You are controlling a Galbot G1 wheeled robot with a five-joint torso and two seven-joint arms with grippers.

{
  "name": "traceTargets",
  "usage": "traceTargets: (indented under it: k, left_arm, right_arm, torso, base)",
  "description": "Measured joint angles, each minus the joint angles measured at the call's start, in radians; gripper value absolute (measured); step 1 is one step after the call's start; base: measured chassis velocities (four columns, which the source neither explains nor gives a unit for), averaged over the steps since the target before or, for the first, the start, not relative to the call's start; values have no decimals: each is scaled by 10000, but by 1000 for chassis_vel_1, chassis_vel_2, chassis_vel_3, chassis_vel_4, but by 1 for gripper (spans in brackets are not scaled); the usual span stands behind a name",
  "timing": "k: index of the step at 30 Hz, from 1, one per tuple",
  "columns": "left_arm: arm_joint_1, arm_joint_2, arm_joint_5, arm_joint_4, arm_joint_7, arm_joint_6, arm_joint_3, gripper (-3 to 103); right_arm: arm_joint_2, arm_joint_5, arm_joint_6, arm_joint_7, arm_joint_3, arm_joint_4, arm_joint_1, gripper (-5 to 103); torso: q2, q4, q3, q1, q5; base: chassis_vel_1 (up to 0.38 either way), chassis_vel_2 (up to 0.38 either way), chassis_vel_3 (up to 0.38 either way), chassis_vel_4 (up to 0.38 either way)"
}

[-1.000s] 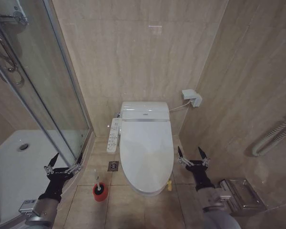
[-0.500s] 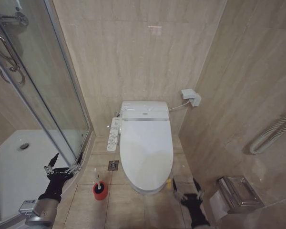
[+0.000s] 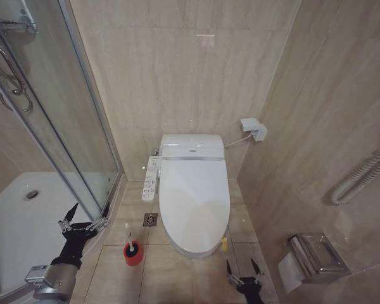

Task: Open the toilet lid, clean the toilet bowl with a toilet brush, close the toilet lid, and flush.

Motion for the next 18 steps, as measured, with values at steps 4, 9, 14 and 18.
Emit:
traceTargets:
  k: [4,9,14,18]
  left_arm:
    - [0,0,0,0,0,0,0,100]
    - [0,0,0,0,0,0,0,100]
    - [0,0,0,0,0,0,0,100]
    - [0,0,0,0,0,0,0,100]
  right_arm:
    - [92,-20,-96,-24,-228,-158,226,100]
    - [258,-126,-83,-99,-360,-652,788,100]
    - [261,-214,54,-102,-511,-1473,1532,100]
    - [262,-226,99,-74,-482,-1820,1901,100]
  torso:
    - [0,1,0,0,-1]
    - [0,0,0,0,-1]
    - [0,1,0,0,0]
    - [0,-6,1,0,-5]
  base:
    - [0,0,0,0]
    - [0,0,0,0]
    - [0,0,0,0]
    - [0,0,0,0]
